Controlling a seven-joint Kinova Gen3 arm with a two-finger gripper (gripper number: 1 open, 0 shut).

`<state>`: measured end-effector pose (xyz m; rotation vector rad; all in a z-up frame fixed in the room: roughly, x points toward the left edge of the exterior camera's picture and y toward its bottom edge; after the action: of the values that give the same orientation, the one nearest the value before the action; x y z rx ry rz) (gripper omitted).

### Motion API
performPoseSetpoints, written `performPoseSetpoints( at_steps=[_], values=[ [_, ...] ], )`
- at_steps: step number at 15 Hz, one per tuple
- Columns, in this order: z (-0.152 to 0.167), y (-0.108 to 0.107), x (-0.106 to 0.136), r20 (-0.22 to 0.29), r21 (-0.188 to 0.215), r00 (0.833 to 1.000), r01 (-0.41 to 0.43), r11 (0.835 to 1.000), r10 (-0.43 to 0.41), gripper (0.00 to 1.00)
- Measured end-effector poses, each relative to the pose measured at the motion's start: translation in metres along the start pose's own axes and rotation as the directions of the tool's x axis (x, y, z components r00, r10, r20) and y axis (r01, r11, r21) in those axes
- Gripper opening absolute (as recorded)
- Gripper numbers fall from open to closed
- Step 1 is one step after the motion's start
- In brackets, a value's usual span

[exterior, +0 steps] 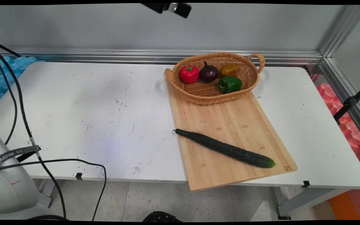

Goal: Pick up the cucumber from the cutting board

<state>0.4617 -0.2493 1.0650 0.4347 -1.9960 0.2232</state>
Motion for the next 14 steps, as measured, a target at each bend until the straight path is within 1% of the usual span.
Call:
performPoseSetpoints(
  at_steps=[3,6,8,11,13,14],
  values=[
    [0.003,0.001,-0.005,0.029,-0.015,0.999,-0.024,1.0,0.024,1.0],
    [0.014,0.004,-0.01,0.077,-0.042,0.996,-0.049,0.998,0.052,1.0],
    [0.025,0.005,-0.015,0.121,-0.063,0.99,-0.066,0.996,0.073,1.0],
    [0.042,0.007,-0.023,0.174,-0.089,0.979,-0.087,0.992,0.102,1.0],
    [0.061,0.008,-0.029,0.214,-0.116,0.968,-0.11,0.987,0.133,1.0],
    [0.067,0.008,-0.032,0.225,-0.125,0.964,-0.116,0.985,0.142,1.0]
  ],
)
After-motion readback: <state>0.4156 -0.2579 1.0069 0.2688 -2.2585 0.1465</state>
